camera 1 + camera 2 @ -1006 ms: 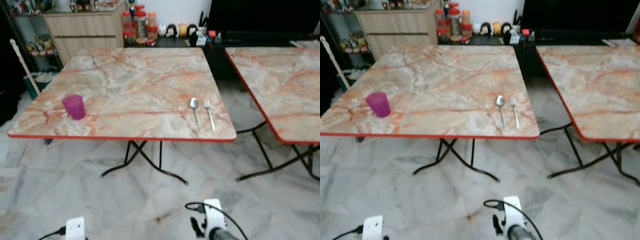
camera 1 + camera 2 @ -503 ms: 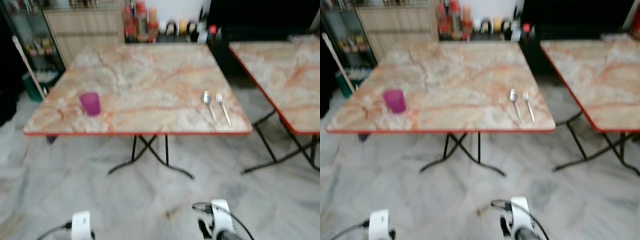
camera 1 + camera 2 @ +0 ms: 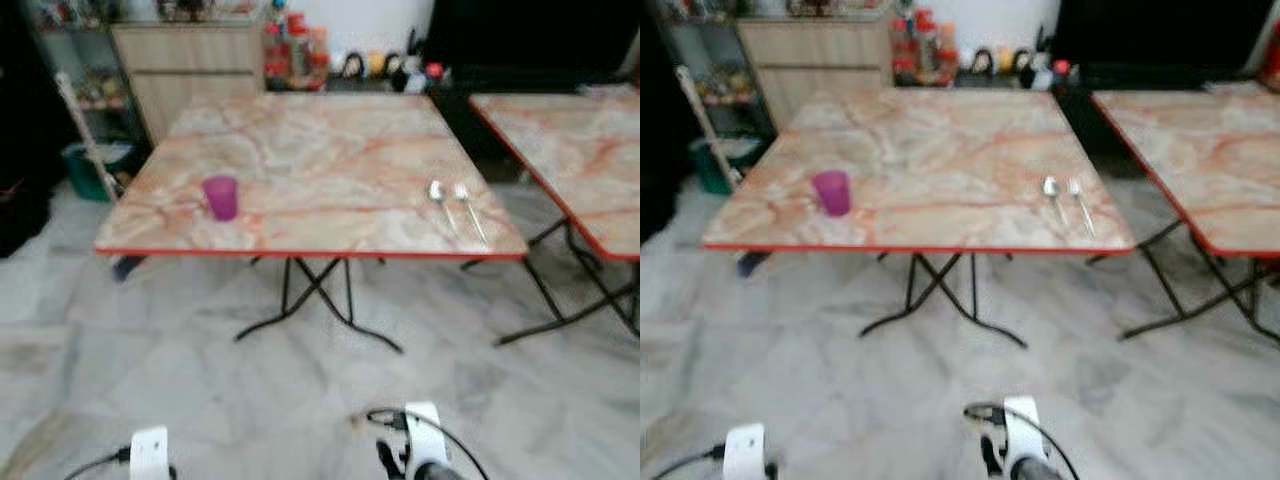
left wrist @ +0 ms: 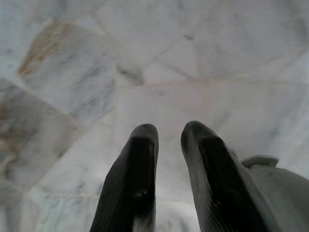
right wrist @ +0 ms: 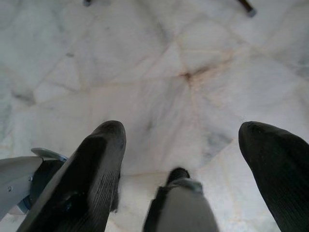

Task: Setting the table

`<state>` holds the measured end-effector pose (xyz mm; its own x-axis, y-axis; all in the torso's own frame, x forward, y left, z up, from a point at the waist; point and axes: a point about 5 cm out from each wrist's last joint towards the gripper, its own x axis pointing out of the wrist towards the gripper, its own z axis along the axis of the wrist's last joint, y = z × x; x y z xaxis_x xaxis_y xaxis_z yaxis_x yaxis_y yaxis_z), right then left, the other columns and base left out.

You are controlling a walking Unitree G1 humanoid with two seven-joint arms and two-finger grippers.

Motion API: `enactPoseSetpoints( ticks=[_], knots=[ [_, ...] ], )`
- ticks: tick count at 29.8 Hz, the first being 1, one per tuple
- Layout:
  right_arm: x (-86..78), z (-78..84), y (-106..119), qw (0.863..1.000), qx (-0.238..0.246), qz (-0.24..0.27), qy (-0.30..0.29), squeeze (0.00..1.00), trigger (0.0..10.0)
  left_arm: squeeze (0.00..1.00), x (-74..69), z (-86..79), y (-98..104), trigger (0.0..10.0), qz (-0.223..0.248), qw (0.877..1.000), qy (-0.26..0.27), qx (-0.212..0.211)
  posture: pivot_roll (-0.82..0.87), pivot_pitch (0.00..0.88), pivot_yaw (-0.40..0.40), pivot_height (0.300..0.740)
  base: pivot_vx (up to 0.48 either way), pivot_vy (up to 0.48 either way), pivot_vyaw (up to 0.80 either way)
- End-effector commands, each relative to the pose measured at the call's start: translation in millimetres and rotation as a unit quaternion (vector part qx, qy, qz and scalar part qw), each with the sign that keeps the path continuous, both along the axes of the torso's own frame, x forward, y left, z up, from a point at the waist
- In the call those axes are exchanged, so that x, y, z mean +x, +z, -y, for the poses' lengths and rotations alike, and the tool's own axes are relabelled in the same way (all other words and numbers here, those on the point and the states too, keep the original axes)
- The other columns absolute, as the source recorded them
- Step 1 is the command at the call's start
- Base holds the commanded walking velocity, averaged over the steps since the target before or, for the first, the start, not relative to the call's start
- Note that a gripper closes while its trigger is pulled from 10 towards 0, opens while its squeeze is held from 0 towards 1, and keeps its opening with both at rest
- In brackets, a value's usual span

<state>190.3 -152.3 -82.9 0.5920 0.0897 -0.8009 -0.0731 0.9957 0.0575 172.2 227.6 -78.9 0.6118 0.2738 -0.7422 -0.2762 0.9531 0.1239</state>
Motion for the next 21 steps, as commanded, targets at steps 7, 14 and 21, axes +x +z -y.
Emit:
enactPoseSetpoints(
  ticks=[7,14,21],
  knots=[
    [2.4,4.1,1.5,1.0,-0.009,0.008,-0.002,0.0,10.0,0.0,1.8,3.4,0.0,10.0,-0.002,1.0,-0.015,0.006,0.04,0.0,0.018,0.709,0.0,0.0,0.0],
    [1.6,4.7,1.0,1.0,-0.001,0.003,-0.017,0.0,10.0,0.0,3.1,4.6,0.4,10.0,0.001,1.0,-0.015,0.006,0.04,0.0,0.014,0.709,0.0,0.0,0.0],
    [2.4,6.3,1.4,1.0,0.002,0.005,-0.027,0.0,10.0,0.0,1.4,5.7,-0.7,10.0,-0.002,1.0,-0.013,0.004,0.04,0.0,0.013,0.709,0.171,0.0,-0.27]
  ],
)
